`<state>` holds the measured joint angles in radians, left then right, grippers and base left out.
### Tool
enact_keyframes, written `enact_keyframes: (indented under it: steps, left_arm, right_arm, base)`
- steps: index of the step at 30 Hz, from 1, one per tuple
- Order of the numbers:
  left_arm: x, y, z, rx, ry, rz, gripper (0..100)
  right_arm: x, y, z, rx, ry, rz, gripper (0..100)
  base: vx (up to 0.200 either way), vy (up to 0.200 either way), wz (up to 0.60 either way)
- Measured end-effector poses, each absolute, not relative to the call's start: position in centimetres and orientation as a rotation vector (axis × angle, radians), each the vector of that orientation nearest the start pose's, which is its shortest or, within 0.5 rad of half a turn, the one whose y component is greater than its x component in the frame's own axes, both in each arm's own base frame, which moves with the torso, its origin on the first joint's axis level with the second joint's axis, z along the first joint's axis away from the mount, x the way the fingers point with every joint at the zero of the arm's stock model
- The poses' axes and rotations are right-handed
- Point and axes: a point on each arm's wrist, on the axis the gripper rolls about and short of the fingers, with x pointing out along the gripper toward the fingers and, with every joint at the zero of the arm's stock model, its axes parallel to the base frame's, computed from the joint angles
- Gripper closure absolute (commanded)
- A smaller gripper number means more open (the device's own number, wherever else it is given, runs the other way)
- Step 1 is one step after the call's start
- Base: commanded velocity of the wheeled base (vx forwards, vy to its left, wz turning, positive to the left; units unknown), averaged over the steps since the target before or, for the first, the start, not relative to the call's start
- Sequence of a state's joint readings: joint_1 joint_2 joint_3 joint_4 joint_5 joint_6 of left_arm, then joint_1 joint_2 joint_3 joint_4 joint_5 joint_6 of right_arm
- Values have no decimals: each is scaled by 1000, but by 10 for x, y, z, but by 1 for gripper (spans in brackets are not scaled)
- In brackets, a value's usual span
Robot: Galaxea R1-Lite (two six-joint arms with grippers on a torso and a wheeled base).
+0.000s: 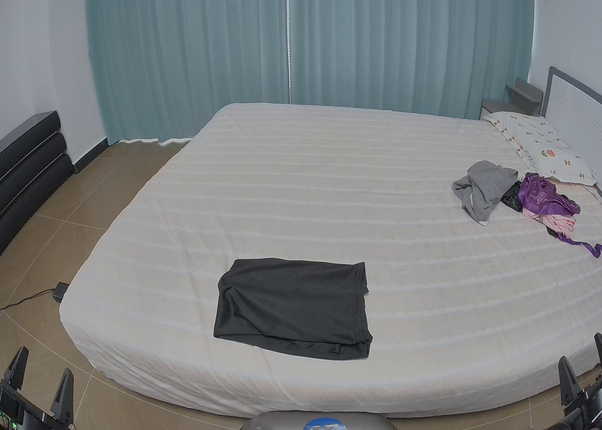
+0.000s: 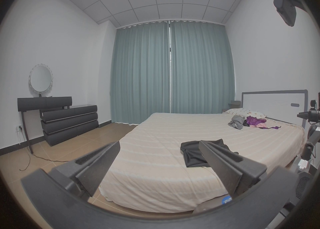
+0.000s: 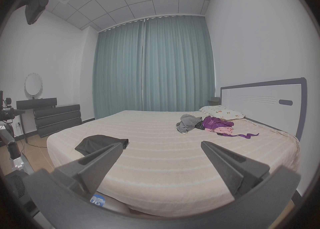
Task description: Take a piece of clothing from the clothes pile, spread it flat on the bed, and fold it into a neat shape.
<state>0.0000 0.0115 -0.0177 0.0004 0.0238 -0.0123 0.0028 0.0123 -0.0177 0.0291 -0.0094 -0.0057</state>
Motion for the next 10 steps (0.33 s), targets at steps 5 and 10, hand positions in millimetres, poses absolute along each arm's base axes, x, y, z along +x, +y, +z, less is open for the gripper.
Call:
enact_keyframes:
  steps: [5,10]
  left_arm:
    - [-23,1,81,-6,-6,22,0]
    - [-23,0,81,-6,-6,21,0]
  right_arm:
    - [-23,0,78,-6,25,-5,0]
    - [-23,0,78,2,24,-5,0]
  base:
    - [0,0,0]
    - [0,0,0]
